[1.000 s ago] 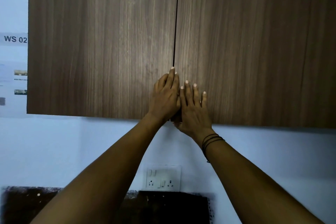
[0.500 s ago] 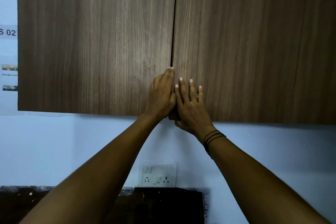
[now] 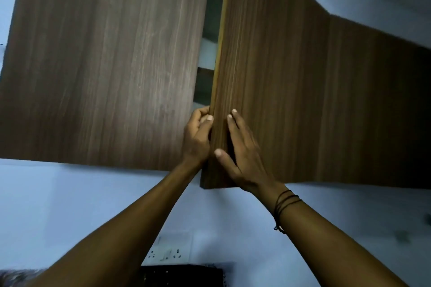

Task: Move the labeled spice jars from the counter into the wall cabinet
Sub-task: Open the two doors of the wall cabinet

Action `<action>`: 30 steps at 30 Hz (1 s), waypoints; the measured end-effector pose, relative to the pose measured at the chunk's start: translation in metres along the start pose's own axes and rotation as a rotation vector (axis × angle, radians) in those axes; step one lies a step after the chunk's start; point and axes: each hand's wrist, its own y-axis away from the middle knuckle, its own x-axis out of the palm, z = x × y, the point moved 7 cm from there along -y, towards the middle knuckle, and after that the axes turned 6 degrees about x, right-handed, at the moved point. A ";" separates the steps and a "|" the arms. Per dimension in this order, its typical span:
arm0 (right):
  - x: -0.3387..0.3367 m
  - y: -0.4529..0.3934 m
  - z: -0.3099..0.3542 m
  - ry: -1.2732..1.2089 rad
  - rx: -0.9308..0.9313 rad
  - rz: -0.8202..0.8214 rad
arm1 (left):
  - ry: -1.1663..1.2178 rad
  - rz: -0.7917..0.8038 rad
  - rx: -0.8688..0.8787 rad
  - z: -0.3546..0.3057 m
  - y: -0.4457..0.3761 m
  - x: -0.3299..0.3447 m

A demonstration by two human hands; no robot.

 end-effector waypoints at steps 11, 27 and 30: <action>-0.140 0.013 0.007 -0.217 0.340 -0.362 | 0.339 0.039 0.036 -0.097 0.012 0.117; -0.320 0.096 -0.075 -0.183 0.496 -0.571 | 0.271 0.311 0.149 -0.166 0.066 0.347; -0.349 0.111 -0.107 -0.158 0.618 -0.619 | 0.142 0.338 0.207 -0.167 0.075 0.389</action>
